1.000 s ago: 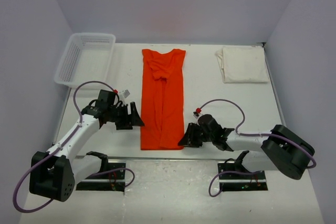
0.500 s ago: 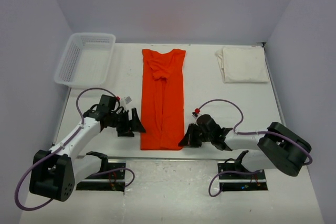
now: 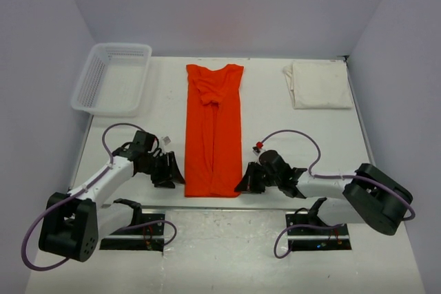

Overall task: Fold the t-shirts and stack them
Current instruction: Grab the bottom of the folded rectangular tshirt with both arms

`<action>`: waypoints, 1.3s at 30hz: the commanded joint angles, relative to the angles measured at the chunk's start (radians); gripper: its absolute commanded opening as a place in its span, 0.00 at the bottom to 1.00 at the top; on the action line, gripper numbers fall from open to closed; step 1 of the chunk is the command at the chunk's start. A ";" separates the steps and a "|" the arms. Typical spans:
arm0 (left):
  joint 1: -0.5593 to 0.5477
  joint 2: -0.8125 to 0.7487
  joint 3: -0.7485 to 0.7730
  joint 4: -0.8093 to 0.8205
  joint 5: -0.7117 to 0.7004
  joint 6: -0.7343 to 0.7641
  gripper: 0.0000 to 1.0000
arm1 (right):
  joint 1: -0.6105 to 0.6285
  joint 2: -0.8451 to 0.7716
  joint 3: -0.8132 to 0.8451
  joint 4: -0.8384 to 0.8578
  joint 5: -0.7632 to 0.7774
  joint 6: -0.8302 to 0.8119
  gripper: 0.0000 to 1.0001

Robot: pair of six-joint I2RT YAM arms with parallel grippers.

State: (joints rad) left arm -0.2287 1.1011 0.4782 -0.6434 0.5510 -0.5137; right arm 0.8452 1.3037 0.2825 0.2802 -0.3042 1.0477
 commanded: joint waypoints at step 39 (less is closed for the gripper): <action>-0.170 -0.167 -0.109 -0.034 0.007 -0.187 0.00 | 0.068 -0.161 0.043 -0.304 0.145 -0.163 0.00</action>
State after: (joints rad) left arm -0.3943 0.9874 0.3489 -0.5541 0.5816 -0.7181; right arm 0.8936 1.1851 0.2874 0.0982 -0.2268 0.9398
